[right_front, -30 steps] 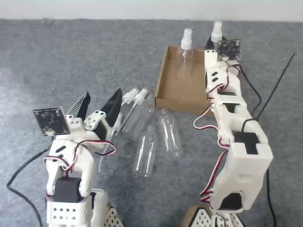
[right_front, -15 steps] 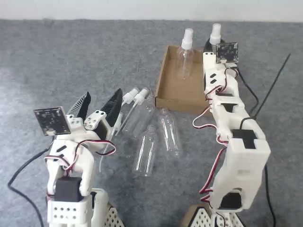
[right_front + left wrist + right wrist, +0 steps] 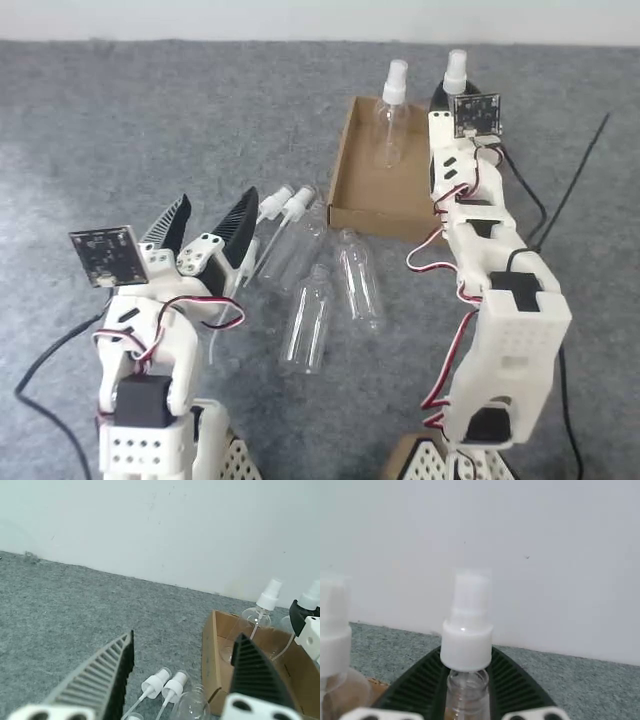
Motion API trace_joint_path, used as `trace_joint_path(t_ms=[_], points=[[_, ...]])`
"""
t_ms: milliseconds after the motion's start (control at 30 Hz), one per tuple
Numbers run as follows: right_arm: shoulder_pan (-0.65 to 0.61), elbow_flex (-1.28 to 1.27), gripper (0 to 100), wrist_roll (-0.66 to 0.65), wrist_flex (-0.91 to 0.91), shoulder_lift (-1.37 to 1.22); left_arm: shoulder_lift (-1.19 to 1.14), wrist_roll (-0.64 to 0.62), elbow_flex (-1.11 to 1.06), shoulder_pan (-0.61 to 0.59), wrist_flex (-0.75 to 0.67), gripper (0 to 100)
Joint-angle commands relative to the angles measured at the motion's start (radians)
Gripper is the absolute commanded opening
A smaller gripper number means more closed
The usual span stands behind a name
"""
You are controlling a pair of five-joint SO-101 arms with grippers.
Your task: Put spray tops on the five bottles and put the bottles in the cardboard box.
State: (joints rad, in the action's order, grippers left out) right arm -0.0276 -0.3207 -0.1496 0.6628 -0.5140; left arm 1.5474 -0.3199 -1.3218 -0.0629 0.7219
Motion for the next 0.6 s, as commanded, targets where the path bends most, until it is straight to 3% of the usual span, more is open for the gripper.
trace_joint_path(t_ms=[0, 367, 567], points=[[0.002, 0.040, 1.0, -0.017, 0.015, 0.007, -0.005, 0.002, 0.004, 0.003, -0.021, 30], [0.002, 0.040, 1.5, -0.021, 0.015, 0.008, -0.006, 0.002, 0.004, 0.003, -0.025, 30], [0.002, 0.040, 14.6, -0.021, 0.015, 0.004, -0.006, 0.002, 0.004, 0.003, -0.025, 30]])
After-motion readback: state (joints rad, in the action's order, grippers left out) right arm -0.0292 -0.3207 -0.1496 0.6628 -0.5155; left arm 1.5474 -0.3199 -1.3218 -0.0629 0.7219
